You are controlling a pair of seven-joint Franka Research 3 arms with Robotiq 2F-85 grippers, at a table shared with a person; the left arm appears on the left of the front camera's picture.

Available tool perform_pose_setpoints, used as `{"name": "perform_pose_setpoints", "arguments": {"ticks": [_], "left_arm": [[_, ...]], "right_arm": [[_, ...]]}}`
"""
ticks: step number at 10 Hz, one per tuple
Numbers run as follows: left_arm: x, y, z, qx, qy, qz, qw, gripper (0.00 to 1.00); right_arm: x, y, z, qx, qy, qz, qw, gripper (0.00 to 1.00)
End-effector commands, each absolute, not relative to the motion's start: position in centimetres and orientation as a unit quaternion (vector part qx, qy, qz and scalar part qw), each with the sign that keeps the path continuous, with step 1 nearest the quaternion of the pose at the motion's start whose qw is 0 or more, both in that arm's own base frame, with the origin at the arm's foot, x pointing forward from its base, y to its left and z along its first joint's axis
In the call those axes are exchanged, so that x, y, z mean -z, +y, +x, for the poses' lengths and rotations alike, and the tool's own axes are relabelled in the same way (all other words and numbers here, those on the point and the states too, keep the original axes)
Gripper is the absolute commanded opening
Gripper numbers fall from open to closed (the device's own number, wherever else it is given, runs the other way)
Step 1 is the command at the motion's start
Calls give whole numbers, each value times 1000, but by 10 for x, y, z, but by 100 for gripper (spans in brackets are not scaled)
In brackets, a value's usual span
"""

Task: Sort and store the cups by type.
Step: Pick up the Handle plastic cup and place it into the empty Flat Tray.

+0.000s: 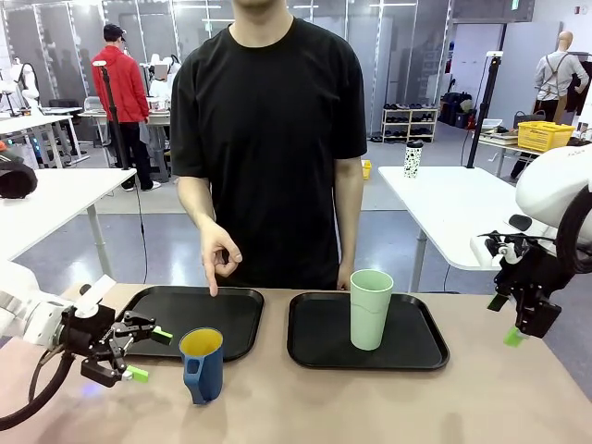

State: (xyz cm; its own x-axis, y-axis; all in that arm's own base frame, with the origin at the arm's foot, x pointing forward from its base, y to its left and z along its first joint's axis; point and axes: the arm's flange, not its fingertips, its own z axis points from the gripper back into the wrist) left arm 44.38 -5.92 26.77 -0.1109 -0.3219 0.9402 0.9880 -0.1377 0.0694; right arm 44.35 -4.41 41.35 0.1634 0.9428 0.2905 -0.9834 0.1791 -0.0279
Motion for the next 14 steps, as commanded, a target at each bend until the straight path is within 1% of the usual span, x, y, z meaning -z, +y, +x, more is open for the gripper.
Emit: {"name": "perform_pose_setpoints", "arguments": {"ticks": [1, 4, 8, 14], "left_arm": [[-269, -60, 441, 637, -394, -418, 514, 100], [-267, -60, 443, 632, -397, -417, 519, 100], [-244, -87, 457, 624, -401, -456, 493, 100], [-226, -108, 461, 611, -406, -472, 489, 100]], "right_arm": [[-413, -45, 444, -637, -120, 80, 757, 100], [-413, -45, 444, -637, -120, 80, 757, 100], [-413, -45, 444, -637, -120, 80, 757, 100], [-413, -45, 444, -637, -120, 80, 757, 100]]}}
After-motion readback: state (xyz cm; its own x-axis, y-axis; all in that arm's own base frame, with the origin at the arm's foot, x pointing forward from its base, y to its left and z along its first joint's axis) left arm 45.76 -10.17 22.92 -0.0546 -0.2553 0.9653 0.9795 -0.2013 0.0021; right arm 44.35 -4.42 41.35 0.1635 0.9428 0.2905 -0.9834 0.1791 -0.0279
